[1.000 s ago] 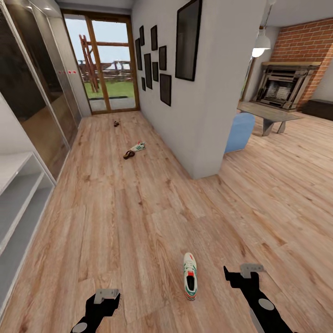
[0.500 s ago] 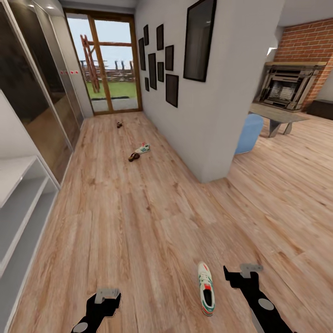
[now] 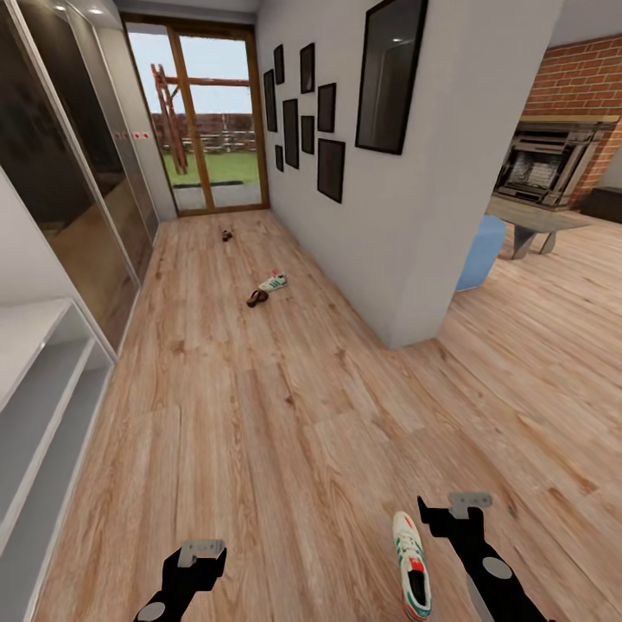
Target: Pick up the two gym shoes and the two sandals from the corridor floor and place them onto the hallstand (shoe rack) in the corridor, making sure they are on the rack and not on the floor. Arrange them so the two gym shoes are next to each other and the two sandals are next to each other.
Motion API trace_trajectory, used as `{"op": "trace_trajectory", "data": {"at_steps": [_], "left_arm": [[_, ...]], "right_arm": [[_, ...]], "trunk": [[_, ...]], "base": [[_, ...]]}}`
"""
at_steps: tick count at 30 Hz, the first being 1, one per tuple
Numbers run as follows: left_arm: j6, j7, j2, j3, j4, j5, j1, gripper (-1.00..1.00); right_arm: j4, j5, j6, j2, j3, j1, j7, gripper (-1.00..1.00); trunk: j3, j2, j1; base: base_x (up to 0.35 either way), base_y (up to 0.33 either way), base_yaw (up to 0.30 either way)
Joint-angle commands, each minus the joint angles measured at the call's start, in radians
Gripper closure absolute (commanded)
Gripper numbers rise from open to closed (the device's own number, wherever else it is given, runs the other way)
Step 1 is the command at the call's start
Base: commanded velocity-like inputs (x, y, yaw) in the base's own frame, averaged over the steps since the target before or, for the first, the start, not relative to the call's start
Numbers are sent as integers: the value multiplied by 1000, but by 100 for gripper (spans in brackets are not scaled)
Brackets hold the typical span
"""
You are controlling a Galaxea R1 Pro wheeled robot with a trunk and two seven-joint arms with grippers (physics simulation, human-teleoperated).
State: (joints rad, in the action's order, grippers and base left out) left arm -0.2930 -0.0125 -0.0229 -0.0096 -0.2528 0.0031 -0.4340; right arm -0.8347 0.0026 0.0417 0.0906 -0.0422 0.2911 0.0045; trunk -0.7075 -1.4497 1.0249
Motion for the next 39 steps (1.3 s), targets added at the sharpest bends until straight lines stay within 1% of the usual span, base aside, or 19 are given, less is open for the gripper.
{"op": "trace_trajectory", "data": {"at_steps": [1, 30, 39], "left_arm": [[-3, -1, 0, -1, 1, 0, 0, -100], [-3, -1, 3, -1, 0, -5, 0, -100], [-3, -3, 3, -1, 0, -5, 0, -100]], "right_arm": [[0, 0, 3, 0, -1, 0, 0, -100], [-1, -1, 2, -2, 1, 1, -1, -100], [-2, -1, 0, -3, -6, 1, -3, -100]], "trunk": [[-1, 0, 0], [-1, 0, 0], [-1, 0, 0]], "base": [[74, 72, 0], [10, 10, 0], [0, 0, 0]]}}
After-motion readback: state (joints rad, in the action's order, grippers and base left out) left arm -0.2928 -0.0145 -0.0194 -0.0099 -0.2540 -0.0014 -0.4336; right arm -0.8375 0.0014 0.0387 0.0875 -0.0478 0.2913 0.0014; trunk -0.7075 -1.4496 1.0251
